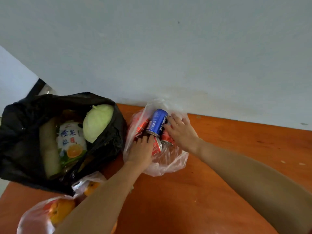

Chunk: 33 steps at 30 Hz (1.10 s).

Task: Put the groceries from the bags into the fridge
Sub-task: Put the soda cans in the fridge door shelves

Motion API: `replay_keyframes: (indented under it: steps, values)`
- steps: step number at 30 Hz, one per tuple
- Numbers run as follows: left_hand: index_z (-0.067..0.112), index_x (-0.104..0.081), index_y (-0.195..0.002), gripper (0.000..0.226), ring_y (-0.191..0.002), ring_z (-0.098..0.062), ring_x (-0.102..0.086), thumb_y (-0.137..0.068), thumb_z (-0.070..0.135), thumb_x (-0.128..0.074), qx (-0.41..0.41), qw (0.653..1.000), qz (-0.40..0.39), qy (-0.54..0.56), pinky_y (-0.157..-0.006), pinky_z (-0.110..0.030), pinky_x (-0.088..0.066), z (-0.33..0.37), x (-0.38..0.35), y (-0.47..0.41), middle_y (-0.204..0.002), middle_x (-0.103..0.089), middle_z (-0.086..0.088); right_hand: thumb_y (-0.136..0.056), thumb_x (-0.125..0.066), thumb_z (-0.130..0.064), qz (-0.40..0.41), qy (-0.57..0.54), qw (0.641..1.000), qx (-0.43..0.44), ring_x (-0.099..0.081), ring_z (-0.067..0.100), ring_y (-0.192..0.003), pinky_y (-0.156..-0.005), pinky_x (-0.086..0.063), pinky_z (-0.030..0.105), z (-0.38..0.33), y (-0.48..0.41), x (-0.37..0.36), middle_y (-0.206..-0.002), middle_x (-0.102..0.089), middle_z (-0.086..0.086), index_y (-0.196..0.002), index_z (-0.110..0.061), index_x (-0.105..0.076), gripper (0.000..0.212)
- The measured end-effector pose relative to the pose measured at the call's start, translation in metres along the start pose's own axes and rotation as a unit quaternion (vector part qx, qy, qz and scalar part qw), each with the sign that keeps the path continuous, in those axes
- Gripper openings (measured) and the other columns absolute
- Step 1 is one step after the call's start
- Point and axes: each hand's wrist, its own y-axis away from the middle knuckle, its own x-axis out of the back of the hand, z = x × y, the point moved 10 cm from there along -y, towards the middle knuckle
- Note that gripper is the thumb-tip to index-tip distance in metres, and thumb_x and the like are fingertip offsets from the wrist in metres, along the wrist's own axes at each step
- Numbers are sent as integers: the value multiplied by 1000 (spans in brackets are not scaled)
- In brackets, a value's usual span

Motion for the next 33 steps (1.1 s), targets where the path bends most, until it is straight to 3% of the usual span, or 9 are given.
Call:
replay_keyframes:
  steps: [4,7,13,15,18,22,25,30,33]
  values:
    - [16,-29,-139,73,-117,-26,-51,-80,27,-71,9,999,33,-4,-103,-39,-41,2,-7,0,-131,-50,-10,-81,-68,-26,2,32,999,-13,-18,38,-142,-105,-31,56,1,2,-8,-153,-24,16,-140,-16,-26,73]
    - [18,-29,-139,74,-120,-24,-50,-79,28,-73,-3,1000,29,-1,-107,-40,-39,3,-7,9,-133,-49,-9,-75,-72,-36,16,23,1000,5,-29,36,-138,-102,-32,56,5,8,-2,-150,-35,13,-133,-18,-37,71]
    - [16,-23,-144,85,-130,-22,-42,-79,42,-70,-36,998,48,-18,-111,-35,-32,6,20,36,-142,-41,-8,-65,-66,-67,64,-79,995,-26,-50,24,-126,-107,-29,50,20,44,25,-131,-58,4,-130,-19,-47,82]
    - [15,-22,-145,83,-129,-21,-42,-82,53,-62,-50,996,72,-11,-110,-33,-33,8,38,43,-141,-42,-8,-66,-60,-74,75,-121,988,-59,-50,20,-123,-111,-24,44,25,61,41,-130,-58,1,-130,-21,-44,84]
    - [14,-21,-146,79,-129,-22,-41,-87,54,-56,-84,991,106,-18,-109,-33,-34,14,70,51,-141,-40,-9,-61,-48,-82,109,-197,967,-118,-53,18,-120,-114,-24,37,33,88,76,-130,-57,1,-134,-21,-38,96]
    - [11,-28,-144,78,-127,-27,-44,-86,55,-56,-135,977,162,-45,-109,-38,-33,31,120,67,-139,-44,-11,-63,-64,-73,183,-284,921,-192,-56,18,-98,-94,-41,29,46,134,127,-115,-57,2,-125,-15,-43,87]
    - [11,-30,-142,76,-121,-26,-47,-85,54,-57,-181,960,207,-53,-105,-38,-37,49,159,90,-133,-47,-9,-66,-71,-67,223,-266,912,-220,-58,17,-93,-82,-47,27,48,175,157,-114,-53,1,-124,-16,-41,84]
    - [13,-25,-143,85,-120,-25,-45,-79,47,-68,-262,931,246,-58,-107,-37,-33,95,203,131,-134,-44,-7,-64,-74,-62,253,-171,914,-268,-59,20,-89,-80,-51,31,44,270,178,-106,-58,5,-118,-11,-48,79]
    - [18,-23,-137,87,-111,-26,-52,-71,35,-78,-312,915,252,-54,-101,-39,-41,137,208,156,-125,-52,-7,-58,-72,-63,246,-109,909,-319,-60,22,-89,-82,-51,35,39,344,170,-102,-64,5,-116,-12,-51,79]
